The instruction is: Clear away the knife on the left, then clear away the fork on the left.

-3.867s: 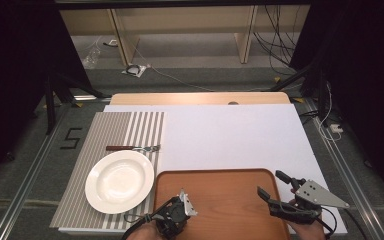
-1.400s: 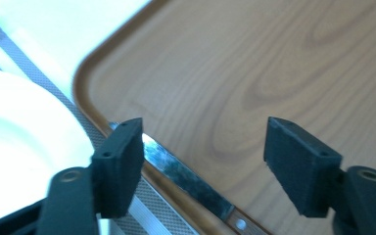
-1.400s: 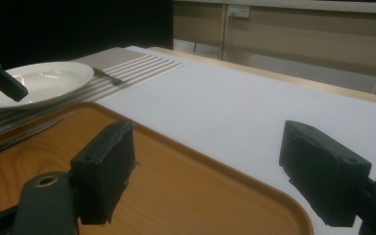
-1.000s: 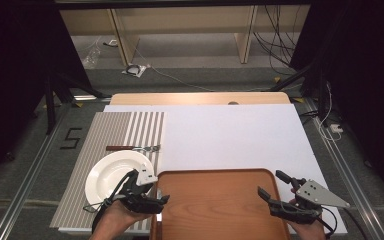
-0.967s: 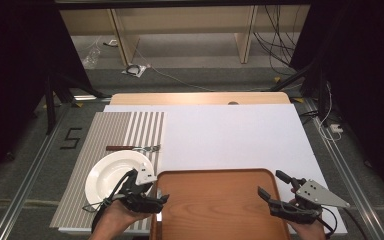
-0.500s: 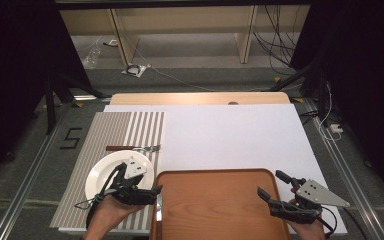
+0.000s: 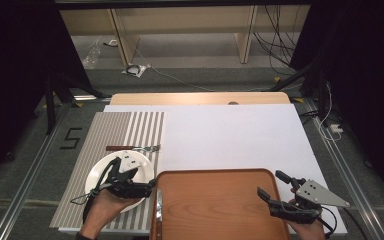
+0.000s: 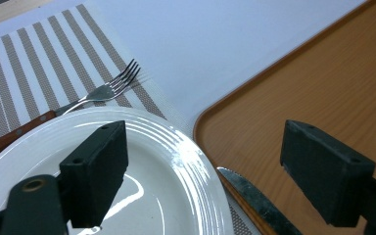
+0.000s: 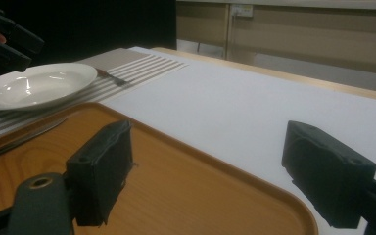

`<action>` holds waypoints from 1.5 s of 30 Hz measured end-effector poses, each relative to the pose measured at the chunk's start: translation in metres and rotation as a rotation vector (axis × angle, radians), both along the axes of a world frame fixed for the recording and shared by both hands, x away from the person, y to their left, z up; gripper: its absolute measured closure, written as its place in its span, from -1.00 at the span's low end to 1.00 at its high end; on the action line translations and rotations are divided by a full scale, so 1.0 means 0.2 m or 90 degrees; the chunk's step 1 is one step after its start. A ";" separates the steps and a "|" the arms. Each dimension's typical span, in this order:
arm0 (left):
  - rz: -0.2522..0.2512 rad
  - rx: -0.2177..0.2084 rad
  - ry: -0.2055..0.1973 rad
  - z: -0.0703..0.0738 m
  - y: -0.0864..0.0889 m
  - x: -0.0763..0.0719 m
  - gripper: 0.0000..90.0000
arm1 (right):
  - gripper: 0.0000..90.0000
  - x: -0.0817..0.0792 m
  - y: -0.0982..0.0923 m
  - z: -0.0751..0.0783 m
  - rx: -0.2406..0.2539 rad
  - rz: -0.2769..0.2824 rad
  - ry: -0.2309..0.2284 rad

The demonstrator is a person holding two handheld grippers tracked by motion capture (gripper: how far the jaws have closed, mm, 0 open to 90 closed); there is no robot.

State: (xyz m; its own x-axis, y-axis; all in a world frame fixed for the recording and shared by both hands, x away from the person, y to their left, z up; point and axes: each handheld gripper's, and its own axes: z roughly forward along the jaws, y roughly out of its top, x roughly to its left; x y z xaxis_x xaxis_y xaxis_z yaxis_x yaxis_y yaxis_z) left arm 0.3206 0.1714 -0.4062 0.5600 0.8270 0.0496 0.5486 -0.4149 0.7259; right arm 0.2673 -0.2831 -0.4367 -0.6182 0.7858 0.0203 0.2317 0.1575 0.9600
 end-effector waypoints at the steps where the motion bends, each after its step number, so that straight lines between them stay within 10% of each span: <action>1: 0.002 0.002 -0.001 0.00 0.01 0.01 -0.61 | -0.55 0.00 0.00 0.00 0.000 0.000 0.000; 24: 0.032 0.017 0.004 -0.03 0.09 0.14 -0.61 | -0.55 0.00 0.00 0.00 -0.004 0.001 0.000; 45: 0.034 0.085 0.043 -0.02 0.16 0.43 -0.61 | -0.55 0.00 0.01 0.00 -0.007 0.000 0.003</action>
